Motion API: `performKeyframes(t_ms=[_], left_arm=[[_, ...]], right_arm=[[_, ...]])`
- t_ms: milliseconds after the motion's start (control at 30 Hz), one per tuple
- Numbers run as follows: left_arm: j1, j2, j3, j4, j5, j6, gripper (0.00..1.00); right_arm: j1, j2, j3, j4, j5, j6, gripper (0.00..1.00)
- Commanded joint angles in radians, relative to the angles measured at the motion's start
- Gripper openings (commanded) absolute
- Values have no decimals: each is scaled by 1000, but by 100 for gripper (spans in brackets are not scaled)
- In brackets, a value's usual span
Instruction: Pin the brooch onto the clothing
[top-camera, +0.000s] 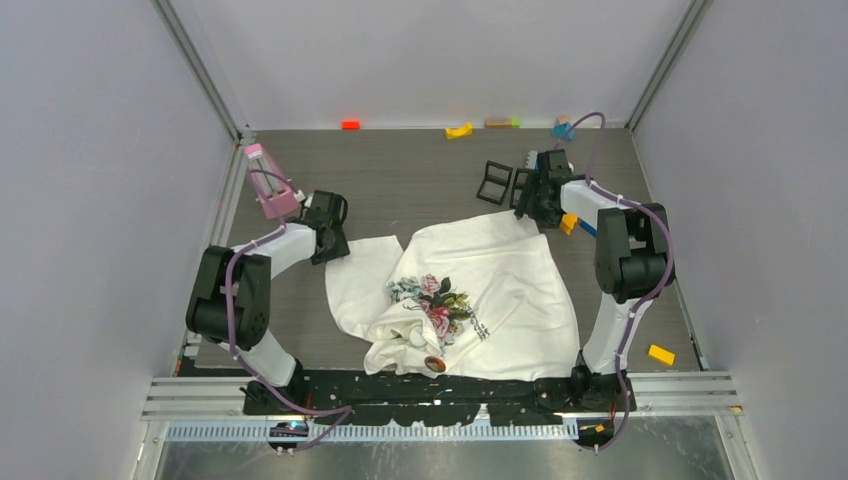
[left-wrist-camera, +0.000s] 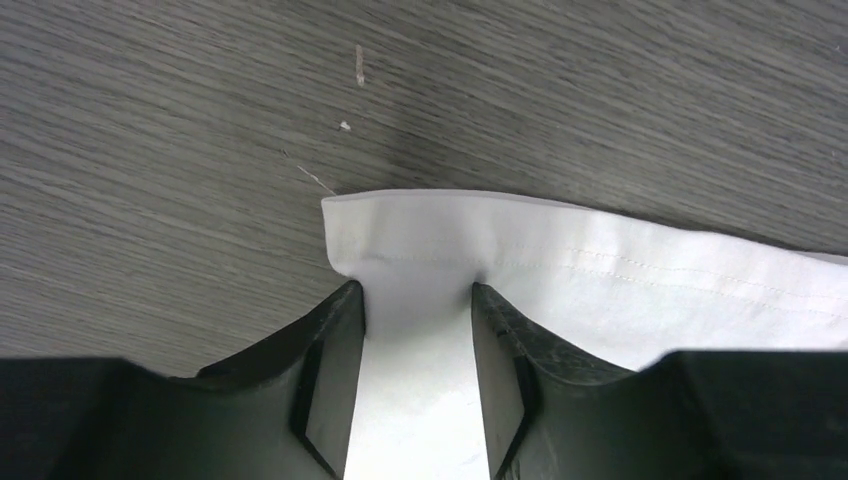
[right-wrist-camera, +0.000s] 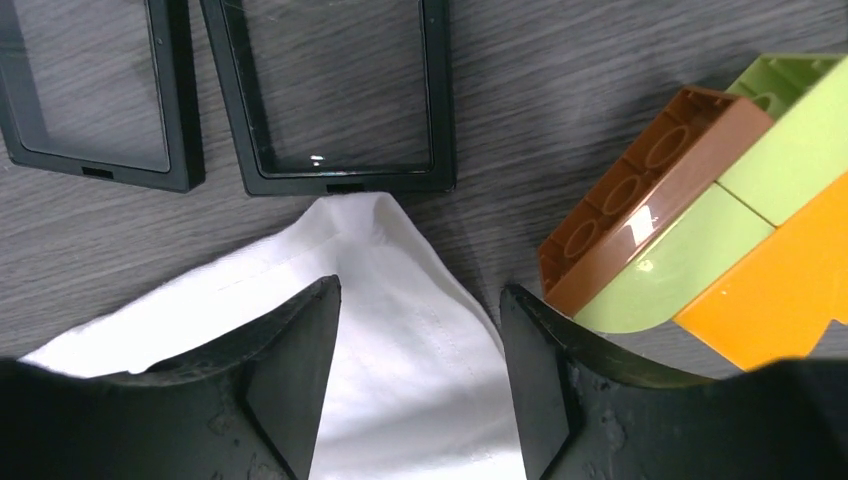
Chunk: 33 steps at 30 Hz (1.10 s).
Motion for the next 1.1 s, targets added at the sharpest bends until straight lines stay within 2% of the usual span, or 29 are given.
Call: performKeyframes(t_ms=[0, 100, 267, 333, 500, 633, 833, 1067], left_arm=[[23, 36, 6, 22, 7, -28, 41], [26, 29, -2, 50, 14, -35, 28], [32, 19, 2, 68, 18, -41, 2], [34, -15, -2, 78, 11, -41, 0], [34, -193, -5, 118, -24, -10, 0], [33, -361, 70, 92, -13, 72, 0], [33, -560, 269, -1, -3, 197, 0], [33, -657, 580, -107, 9, 337, 0]], right_arm=[[-5, 12, 36, 24, -35, -9, 61], [-6, 24, 37, 24, -52, -5, 47], [-16, 13, 42, 25, -89, 13, 7], [-23, -16, 40, 24, -100, 19, 1], [-39, -159, 35, 25, -98, 36, 1], [-51, -306, 41, 27, -84, 45, 1], [-51, -550, 70, 52, -29, 41, 1], [-52, -803, 188, 59, 33, -15, 1]])
